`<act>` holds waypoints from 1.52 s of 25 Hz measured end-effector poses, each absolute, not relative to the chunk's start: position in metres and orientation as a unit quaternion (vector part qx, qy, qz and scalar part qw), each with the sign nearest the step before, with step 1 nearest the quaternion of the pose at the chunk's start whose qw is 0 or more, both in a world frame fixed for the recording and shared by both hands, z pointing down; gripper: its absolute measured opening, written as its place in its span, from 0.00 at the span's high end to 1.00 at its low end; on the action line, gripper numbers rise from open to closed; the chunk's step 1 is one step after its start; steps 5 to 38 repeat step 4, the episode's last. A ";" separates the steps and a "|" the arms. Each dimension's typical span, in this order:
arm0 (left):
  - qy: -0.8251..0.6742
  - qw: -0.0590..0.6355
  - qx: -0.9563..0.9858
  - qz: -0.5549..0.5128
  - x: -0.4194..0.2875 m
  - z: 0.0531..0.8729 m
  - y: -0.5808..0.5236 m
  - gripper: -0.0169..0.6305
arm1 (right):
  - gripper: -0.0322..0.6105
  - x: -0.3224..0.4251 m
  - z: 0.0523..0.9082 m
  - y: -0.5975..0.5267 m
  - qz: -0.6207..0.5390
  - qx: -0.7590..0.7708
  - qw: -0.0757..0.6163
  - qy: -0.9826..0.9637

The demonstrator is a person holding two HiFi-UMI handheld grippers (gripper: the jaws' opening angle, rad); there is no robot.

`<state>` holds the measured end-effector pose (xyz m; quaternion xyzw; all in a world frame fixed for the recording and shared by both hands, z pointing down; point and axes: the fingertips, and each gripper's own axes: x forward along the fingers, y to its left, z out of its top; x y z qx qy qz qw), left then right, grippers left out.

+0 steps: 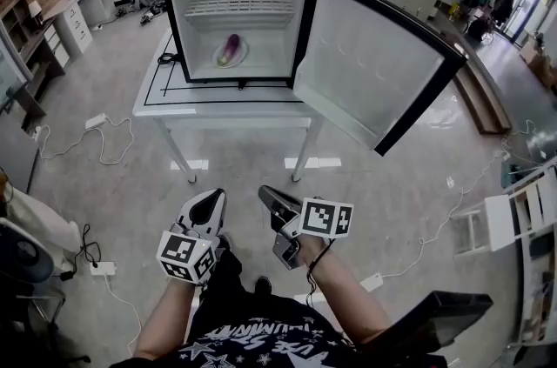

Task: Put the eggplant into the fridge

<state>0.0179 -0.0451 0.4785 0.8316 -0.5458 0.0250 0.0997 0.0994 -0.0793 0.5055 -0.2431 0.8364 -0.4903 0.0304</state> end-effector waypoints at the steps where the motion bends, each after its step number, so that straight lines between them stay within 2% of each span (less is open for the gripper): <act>1: -0.548 0.101 0.830 0.024 0.017 0.480 -0.042 0.96 | 0.94 0.098 0.507 -0.077 -0.491 -0.241 0.029 0.836; 38: -0.550 0.103 0.828 0.023 0.018 0.485 -0.034 0.96 | 0.94 0.097 0.510 -0.069 -0.493 -0.237 0.026 0.837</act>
